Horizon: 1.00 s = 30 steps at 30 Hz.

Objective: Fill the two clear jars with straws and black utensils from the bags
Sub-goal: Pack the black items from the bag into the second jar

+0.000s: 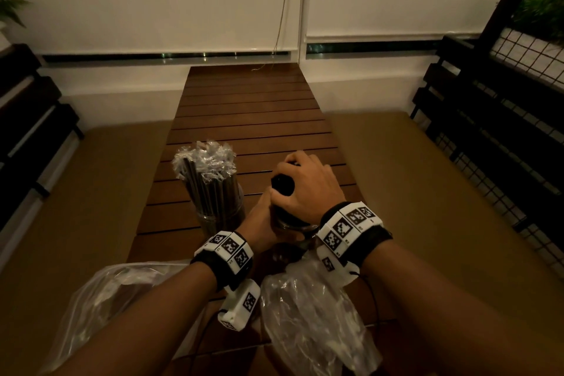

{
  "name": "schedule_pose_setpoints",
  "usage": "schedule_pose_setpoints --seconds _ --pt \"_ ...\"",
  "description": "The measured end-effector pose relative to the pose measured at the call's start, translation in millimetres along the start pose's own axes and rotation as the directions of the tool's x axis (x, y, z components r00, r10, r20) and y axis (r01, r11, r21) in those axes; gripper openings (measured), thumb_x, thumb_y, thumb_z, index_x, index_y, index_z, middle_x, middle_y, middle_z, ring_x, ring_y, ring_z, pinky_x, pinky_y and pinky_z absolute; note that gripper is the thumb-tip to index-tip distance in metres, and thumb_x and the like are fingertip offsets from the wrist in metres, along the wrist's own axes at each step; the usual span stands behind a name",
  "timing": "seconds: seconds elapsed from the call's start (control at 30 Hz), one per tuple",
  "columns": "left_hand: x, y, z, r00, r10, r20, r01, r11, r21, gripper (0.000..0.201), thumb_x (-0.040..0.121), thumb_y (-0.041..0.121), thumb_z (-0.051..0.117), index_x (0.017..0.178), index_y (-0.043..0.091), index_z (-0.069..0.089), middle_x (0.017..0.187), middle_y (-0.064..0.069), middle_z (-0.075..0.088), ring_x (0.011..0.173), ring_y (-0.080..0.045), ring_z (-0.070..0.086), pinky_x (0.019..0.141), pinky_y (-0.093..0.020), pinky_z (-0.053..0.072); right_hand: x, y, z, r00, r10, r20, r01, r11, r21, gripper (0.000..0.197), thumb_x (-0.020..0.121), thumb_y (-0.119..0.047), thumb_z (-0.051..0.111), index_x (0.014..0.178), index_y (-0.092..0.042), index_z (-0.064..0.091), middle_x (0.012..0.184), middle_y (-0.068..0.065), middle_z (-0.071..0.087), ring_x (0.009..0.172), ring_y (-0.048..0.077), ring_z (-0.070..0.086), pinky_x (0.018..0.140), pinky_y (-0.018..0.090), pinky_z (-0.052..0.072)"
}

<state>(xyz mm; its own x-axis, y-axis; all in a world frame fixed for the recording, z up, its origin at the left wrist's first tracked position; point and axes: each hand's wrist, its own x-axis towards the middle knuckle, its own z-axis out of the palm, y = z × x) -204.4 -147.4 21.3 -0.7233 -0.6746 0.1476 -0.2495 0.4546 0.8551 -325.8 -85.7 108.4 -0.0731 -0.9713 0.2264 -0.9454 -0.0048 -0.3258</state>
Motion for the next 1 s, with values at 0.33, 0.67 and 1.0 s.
schedule_pose_setpoints --seconds 0.33,0.67,1.0 --pt "1 -5 -1 0.999 -0.042 0.001 0.042 0.995 -0.093 0.111 0.051 0.039 0.092 0.141 0.028 0.028 0.141 0.010 0.046 0.130 -0.006 0.045 0.104 -0.036 0.046 4 -5 -13 0.992 0.010 -0.128 -0.008 1.000 0.015 0.035 0.088 -0.054 0.059 0.115 -0.033 0.065 0.125 -0.005 0.056 0.114 0.018 0.053 0.094 0.045 0.042" --pt "3 -4 -1 0.996 -0.067 0.051 0.064 0.997 0.051 0.085 0.055 0.045 0.085 0.129 0.030 0.046 0.122 0.018 0.055 0.112 -0.001 0.055 0.090 -0.022 0.052 3 4 -5 0.988 0.033 0.148 -0.011 0.989 -0.145 0.056 0.092 -0.071 0.039 0.138 -0.041 0.049 0.160 -0.006 0.031 0.147 0.023 0.027 0.111 0.061 0.028" --pt "1 -5 -1 0.991 -0.101 -0.089 0.102 0.995 -0.002 0.099 0.055 0.048 0.089 0.137 0.034 0.035 0.135 0.009 0.047 0.126 -0.012 0.049 0.100 -0.045 0.048 -27 21 -38 0.995 -0.032 0.091 0.017 0.987 0.158 0.048 0.096 -0.059 0.044 0.137 -0.036 0.054 0.150 -0.010 0.046 0.141 0.010 0.035 0.115 0.046 0.032"
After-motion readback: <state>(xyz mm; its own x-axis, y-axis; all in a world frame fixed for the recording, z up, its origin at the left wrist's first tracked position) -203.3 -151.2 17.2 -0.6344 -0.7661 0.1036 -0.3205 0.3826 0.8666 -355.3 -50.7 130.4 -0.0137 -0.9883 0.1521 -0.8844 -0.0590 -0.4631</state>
